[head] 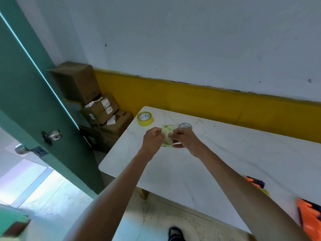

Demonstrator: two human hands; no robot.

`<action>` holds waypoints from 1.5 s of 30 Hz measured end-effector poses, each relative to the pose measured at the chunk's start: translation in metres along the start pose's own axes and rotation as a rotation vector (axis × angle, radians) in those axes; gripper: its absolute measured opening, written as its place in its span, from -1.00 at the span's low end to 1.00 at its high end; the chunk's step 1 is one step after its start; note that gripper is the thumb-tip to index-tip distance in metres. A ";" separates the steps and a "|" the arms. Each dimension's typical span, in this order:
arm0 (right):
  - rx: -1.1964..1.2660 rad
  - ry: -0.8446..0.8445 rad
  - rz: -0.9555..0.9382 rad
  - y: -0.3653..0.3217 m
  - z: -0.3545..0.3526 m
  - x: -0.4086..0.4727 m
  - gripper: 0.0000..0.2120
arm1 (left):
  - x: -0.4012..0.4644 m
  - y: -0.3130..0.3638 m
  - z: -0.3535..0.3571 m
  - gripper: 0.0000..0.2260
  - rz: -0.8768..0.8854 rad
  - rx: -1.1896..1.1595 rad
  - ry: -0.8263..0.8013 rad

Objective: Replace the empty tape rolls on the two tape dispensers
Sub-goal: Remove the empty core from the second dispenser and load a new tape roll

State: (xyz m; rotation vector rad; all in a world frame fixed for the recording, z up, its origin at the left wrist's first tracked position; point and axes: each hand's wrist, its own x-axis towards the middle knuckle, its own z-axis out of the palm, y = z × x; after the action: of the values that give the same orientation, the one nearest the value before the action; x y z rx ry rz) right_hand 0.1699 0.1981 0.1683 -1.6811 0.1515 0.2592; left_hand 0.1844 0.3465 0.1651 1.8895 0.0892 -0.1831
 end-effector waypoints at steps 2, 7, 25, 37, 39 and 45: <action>0.000 0.002 0.021 0.002 0.005 0.018 -0.93 | 0.014 -0.005 -0.004 -0.79 -0.021 -0.006 -0.003; 0.015 0.024 0.061 0.009 0.014 0.077 -0.95 | 0.072 -0.018 -0.012 -0.78 -0.050 0.008 -0.038; 0.084 0.133 0.353 0.065 0.005 0.260 -0.83 | 0.276 -0.081 0.016 -0.87 -0.252 0.121 -0.203; -0.065 0.396 0.467 0.102 0.003 0.306 -0.62 | 0.342 -0.110 0.043 -0.90 0.413 0.775 -0.378; 0.008 0.441 0.470 0.111 0.007 0.300 -0.65 | 0.346 -0.116 0.052 -0.88 0.525 0.961 -0.465; 0.097 0.527 0.436 0.131 0.008 0.289 -0.71 | 0.341 -0.135 0.071 -0.77 0.621 1.056 -0.586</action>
State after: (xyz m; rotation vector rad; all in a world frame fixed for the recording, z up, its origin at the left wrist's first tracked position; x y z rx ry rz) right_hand 0.4150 0.2046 -0.0322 -1.5737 0.9156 0.1229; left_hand 0.4934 0.3124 -0.0411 2.6850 -1.1853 -0.3920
